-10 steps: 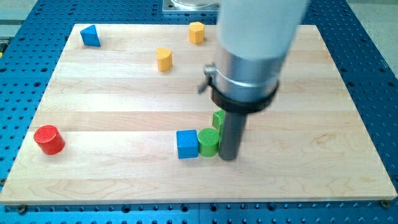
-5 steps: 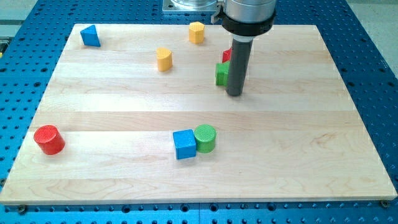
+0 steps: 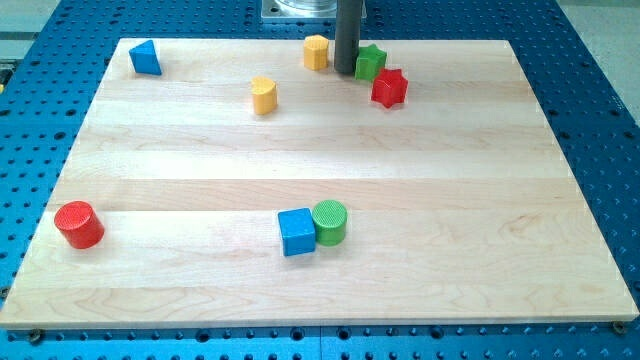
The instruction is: Push the green star diagonal to the red star
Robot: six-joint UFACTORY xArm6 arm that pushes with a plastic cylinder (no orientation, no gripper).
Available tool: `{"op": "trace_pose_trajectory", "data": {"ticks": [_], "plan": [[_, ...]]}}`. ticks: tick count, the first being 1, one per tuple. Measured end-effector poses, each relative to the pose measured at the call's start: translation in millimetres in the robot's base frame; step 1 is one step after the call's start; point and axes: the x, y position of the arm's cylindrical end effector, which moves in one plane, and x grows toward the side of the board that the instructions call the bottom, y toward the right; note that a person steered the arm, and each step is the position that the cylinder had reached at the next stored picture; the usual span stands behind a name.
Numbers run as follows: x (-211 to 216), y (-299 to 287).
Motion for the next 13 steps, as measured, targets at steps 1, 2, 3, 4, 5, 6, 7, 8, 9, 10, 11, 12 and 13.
{"op": "trace_pose_trajectory", "data": {"ticks": [1,2,3,4,5,6,7,8,9,10,11,12,13], "plan": [[0,60],[-6,34],[24,55],[37,60],[16,117],[6,98],[-25,91],[-34,91],[-34,92],[-34,92],[-35,92],[-35,92],[-33,92]]}}
